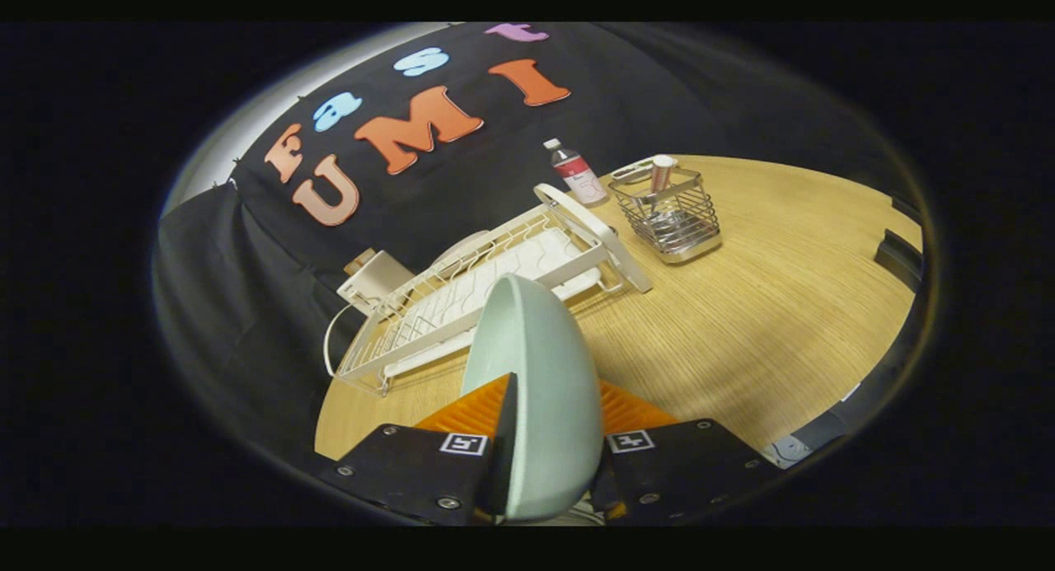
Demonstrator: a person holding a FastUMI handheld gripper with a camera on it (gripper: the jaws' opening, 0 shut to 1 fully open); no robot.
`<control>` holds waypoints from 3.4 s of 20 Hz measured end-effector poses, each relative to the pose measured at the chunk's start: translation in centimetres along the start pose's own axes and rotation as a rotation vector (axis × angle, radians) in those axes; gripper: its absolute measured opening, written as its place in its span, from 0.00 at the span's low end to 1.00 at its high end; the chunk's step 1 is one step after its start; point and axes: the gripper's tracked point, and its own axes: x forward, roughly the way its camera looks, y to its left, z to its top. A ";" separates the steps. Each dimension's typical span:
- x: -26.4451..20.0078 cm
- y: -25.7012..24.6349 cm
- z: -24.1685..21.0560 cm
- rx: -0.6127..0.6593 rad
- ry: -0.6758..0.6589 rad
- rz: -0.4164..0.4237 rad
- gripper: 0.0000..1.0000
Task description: Take the plate from the dish rack, then take the spoon from the basket and place it into the plate.
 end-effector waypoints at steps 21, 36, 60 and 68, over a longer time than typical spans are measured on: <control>-3.2 -6.3 11.3 -0.341 -0.302 -0.244 0.99; 0.5 -7.3 18.1 -0.429 -0.434 -0.263 0.58; -0.6 -7.4 20.3 -0.378 -0.491 -0.242 0.07; -5.5 -4.9 20.9 -0.402 -0.573 -0.213 0.07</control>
